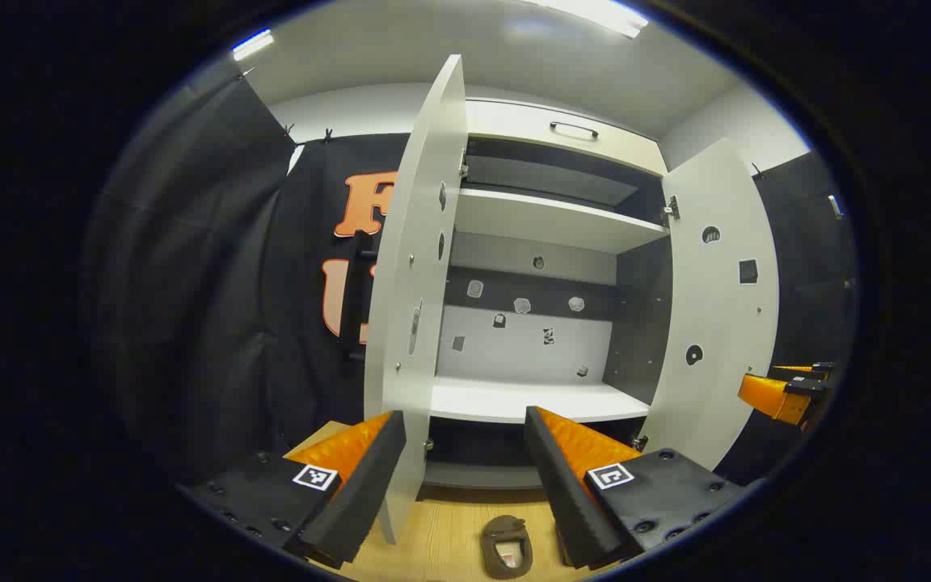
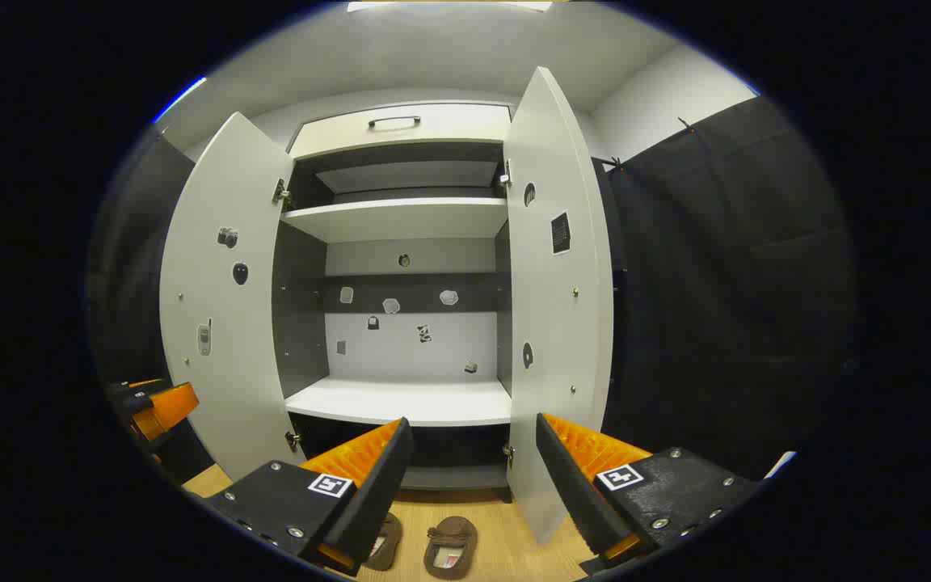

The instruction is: Grab one shoe with the right hand and put it into the shoe cabinet, grab the other shoe with the left hand and put it into the shoe cabinet; then close the right door with the right hand and the left door with the left hand.

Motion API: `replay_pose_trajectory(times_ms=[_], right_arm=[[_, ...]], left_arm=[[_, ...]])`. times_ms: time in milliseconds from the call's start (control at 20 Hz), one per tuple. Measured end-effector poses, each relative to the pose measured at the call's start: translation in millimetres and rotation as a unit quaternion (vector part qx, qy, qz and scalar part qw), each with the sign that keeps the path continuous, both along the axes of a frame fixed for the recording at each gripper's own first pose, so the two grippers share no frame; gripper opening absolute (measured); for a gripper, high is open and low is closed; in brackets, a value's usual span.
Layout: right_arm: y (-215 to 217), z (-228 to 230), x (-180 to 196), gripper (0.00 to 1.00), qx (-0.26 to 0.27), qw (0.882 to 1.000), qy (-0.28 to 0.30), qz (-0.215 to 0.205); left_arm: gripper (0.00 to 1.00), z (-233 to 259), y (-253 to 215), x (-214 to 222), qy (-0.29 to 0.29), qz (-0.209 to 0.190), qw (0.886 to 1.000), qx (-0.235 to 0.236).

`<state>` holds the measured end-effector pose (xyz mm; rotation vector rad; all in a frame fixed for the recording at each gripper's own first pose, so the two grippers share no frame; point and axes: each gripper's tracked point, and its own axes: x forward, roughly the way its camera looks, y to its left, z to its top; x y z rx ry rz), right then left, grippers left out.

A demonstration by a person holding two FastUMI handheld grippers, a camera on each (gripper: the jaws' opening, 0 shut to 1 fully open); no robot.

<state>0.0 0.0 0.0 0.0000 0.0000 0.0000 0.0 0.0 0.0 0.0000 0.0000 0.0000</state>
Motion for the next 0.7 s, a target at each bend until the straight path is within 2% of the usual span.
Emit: replay_pose_trajectory(times_ms=[150, 200, 250, 350, 400, 450, 600, 650, 700], right_arm=[[-1, -8, 8, 0.94, 0.002, 1.000, 0.006, 0.000], [-2, -12, 11, 0.94, 0.001, 1.000, 0.011, -0.003], [-4, -16, 13, 0.94, 0.001, 1.000, 0.013, -0.005], [-6, -24, 18, 0.94, 0.008, 1.000, 0.019, -0.008], [-7, -30, 20, 0.94, 0.013, 1.000, 0.025, -0.010], [-8, -36, 21, 0.94, 0.018, 0.999, 0.032, -0.010], [-14, -50, 27, 0.94, 0.022, 0.998, 0.050, -0.012], [-16, -54, 29, 0.94, 0.022, 0.998, 0.054, -0.014], [-18, -57, 30, 0.94, 0.023, 0.998, 0.058, -0.015]], left_arm=[[0.96, -7, 3, 9, 0.008, 0.003, 1.000, -0.001], [0.94, -9, 4, 13, 0.009, 0.004, 1.000, -0.004], [0.96, -8, 4, 15, 0.003, 0.002, 1.000, -0.009], [0.94, -11, 4, 21, 0.002, -0.002, 1.000, -0.023], [0.97, -15, 5, 24, 0.007, 0.000, 1.000, -0.027], [0.99, -18, 7, 26, 0.011, 0.005, 1.000, -0.025], [0.94, -20, 8, 28, 0.016, 0.011, 1.000, -0.013], [0.99, -22, 6, 30, 0.019, 0.010, 1.000, -0.010], [0.99, -23, 4, 31, 0.022, 0.007, 1.000, -0.008]])
